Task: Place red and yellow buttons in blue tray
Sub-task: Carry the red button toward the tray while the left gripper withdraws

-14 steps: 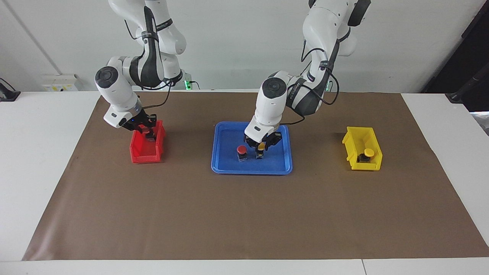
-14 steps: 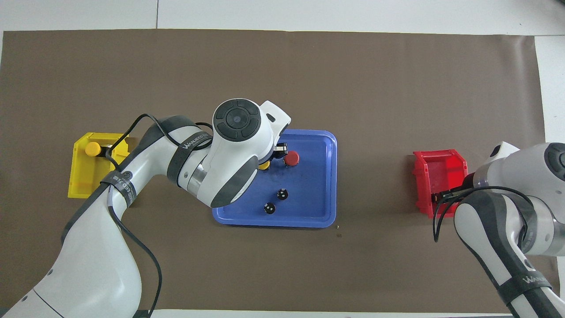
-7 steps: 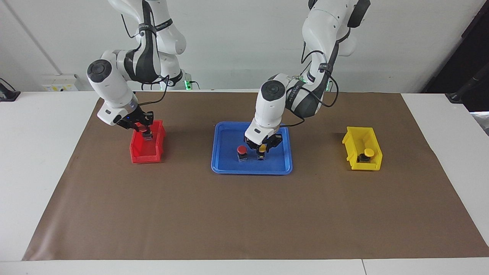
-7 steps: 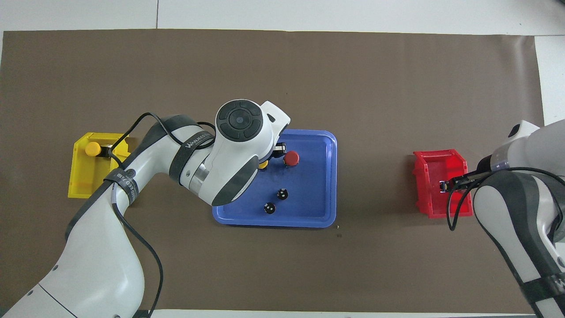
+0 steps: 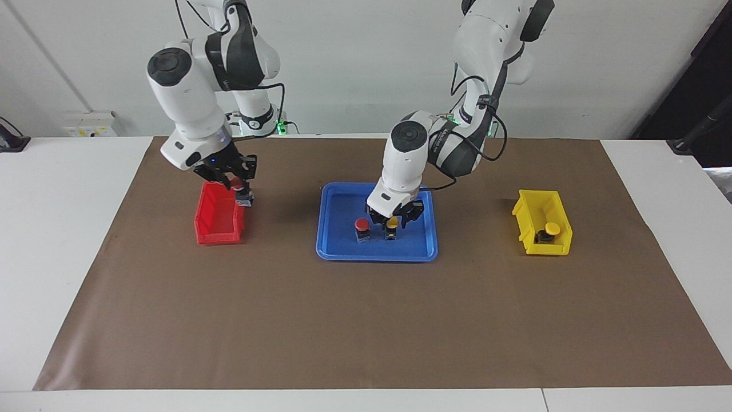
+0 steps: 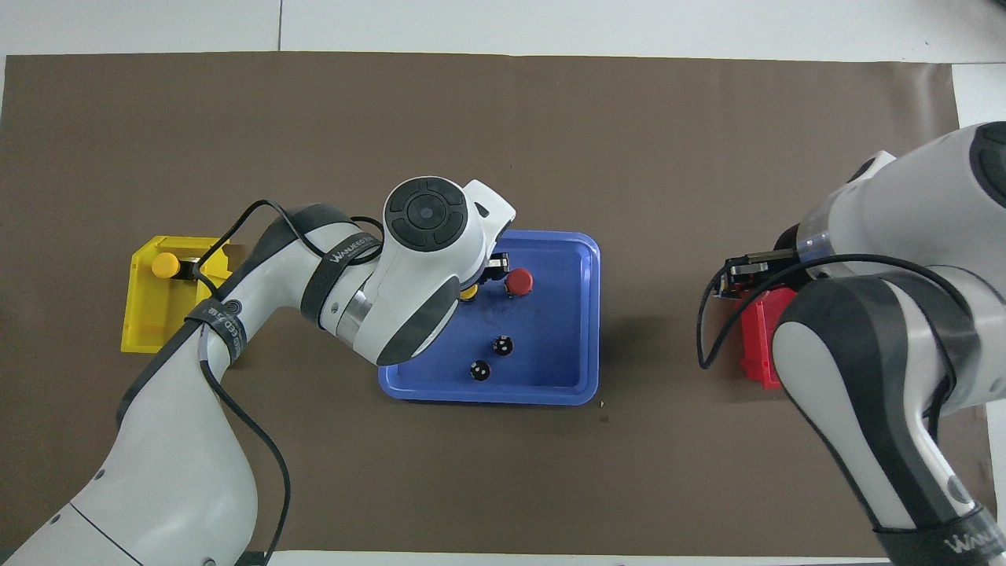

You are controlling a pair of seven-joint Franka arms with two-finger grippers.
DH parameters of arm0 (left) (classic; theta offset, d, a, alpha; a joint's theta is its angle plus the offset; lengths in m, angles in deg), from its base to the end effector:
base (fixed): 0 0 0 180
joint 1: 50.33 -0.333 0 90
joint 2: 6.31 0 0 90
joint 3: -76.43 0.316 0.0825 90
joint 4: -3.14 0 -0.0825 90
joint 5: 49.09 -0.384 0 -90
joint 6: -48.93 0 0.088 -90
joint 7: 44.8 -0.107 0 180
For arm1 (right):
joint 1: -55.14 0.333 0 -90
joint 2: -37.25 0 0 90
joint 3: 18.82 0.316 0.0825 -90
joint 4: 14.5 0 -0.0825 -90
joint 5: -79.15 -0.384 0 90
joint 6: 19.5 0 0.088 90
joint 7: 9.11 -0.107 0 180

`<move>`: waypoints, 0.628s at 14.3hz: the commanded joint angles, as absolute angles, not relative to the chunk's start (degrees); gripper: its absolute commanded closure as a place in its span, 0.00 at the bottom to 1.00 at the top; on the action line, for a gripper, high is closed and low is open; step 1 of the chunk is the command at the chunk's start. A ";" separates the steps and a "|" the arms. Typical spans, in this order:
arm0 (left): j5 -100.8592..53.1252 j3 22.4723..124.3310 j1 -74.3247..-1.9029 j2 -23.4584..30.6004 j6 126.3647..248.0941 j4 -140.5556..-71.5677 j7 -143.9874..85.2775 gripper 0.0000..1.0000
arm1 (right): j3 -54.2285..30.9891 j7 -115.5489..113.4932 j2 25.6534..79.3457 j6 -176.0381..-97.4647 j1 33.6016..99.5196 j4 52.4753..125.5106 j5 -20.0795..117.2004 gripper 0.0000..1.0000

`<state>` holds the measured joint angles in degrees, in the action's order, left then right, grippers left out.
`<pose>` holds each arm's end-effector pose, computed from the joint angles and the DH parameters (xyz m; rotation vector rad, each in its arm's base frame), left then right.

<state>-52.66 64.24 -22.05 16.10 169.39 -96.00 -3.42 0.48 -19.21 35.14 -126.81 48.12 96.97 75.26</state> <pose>0.5065 -0.4120 0.3594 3.1271 -0.0012 -0.0391 0.5310 0.1227 0.4912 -3.0967 -0.0250 0.0730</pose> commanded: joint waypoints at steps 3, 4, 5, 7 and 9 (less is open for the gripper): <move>-54.28 65.18 -22.20 12.77 165.14 -95.39 -2.96 0.37 | 0.52 -30.46 39.52 -134.89 54.07 95.63 72.91 0.80; -54.28 65.09 -23.51 10.67 162.78 -95.39 -3.75 0.35 | 0.52 -31.60 40.31 -136.56 54.95 95.63 72.91 0.80; -54.19 65.09 -24.65 9.08 160.75 -95.48 -5.23 0.24 | 0.52 -33.18 41.19 -137.79 56.00 95.63 72.91 0.80; -54.10 65.09 -27.63 5.39 157.06 -96.35 -8.04 0.00 | 0.52 -35.82 42.69 -140.34 57.59 95.63 73.08 0.81; -54.10 65.09 -31.85 3.36 153.54 -96.79 -15.40 0.00 | 0.43 -38.98 44.71 -143.33 60.48 95.63 74.05 0.80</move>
